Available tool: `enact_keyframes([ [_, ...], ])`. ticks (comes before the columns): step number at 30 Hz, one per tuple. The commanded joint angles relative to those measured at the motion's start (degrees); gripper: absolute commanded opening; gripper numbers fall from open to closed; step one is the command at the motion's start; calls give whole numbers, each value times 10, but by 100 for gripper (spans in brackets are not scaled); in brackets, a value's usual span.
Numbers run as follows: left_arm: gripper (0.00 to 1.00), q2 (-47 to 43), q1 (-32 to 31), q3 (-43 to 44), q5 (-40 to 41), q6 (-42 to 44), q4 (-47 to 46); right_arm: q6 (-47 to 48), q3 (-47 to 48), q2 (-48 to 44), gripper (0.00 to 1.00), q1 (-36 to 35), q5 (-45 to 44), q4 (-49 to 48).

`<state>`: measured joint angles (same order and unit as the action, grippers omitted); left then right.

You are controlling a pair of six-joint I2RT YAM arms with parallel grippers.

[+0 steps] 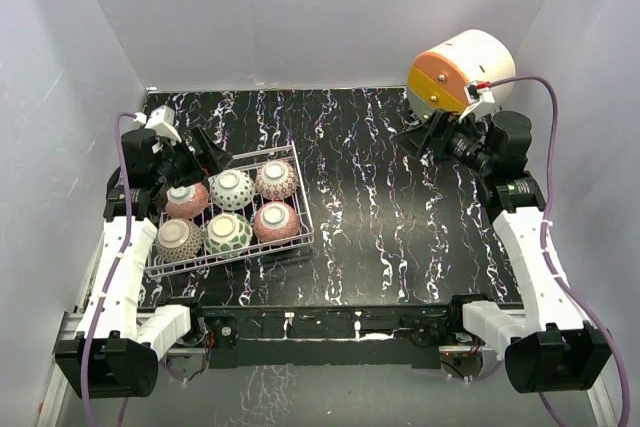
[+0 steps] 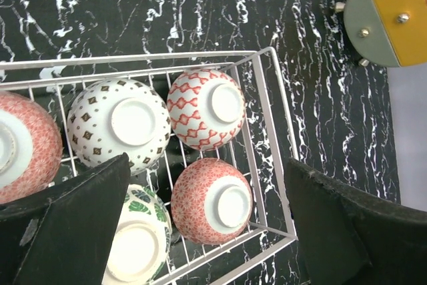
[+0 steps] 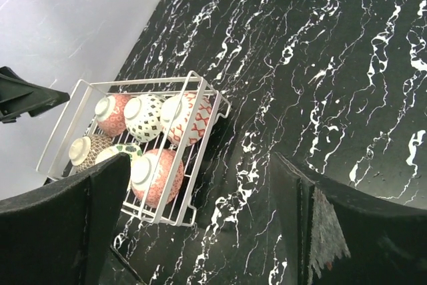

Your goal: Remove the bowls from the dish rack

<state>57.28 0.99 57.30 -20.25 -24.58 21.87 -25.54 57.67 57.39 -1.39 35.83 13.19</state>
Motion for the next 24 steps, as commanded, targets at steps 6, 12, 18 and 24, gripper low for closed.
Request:
enact_keyframes([
  [6,97,20,-1,55,137,-28,118,77,156,128,86,-232,-288,103],
  [12,97,-2,4,70,223,-29,158,58,270,281,85,-396,-449,166],
  [18,97,-22,4,72,253,-14,180,42,368,429,72,-463,-516,212],
  [24,97,-31,3,71,254,-7,188,35,364,470,52,-463,-529,195],
])
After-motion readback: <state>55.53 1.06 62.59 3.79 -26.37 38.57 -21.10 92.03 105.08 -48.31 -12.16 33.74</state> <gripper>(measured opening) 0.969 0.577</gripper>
